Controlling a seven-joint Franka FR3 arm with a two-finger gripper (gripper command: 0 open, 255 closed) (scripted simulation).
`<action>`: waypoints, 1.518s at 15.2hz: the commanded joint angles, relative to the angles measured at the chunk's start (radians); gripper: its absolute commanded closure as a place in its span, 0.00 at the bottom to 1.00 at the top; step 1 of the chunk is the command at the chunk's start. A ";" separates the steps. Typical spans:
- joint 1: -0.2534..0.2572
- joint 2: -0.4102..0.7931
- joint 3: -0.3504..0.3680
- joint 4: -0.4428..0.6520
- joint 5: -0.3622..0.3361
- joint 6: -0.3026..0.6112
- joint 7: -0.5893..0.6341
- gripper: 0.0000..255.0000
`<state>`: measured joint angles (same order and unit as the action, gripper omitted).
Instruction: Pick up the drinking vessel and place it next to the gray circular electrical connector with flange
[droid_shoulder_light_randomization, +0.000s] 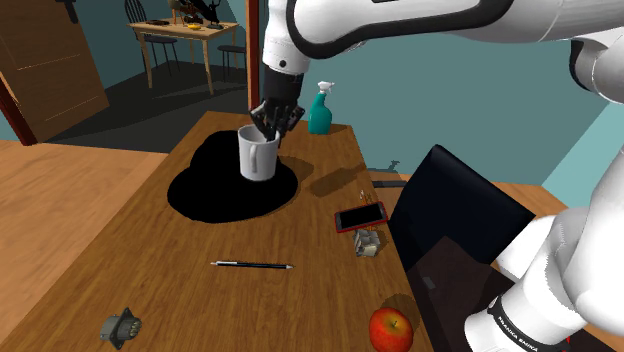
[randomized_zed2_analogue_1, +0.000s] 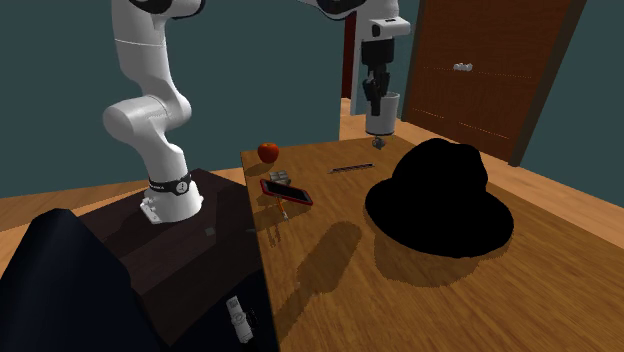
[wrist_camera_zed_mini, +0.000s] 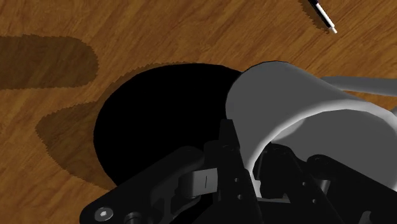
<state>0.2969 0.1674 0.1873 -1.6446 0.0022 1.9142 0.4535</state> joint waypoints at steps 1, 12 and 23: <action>0.027 0.016 0.017 0.018 -0.011 -0.001 0.047 1.00; 0.201 0.170 0.093 0.225 -0.095 -0.060 0.301 1.00; 0.387 0.406 0.116 0.554 -0.184 -0.163 0.477 1.00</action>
<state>0.6803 0.5721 0.3025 -1.0829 -0.1801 1.7418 0.9236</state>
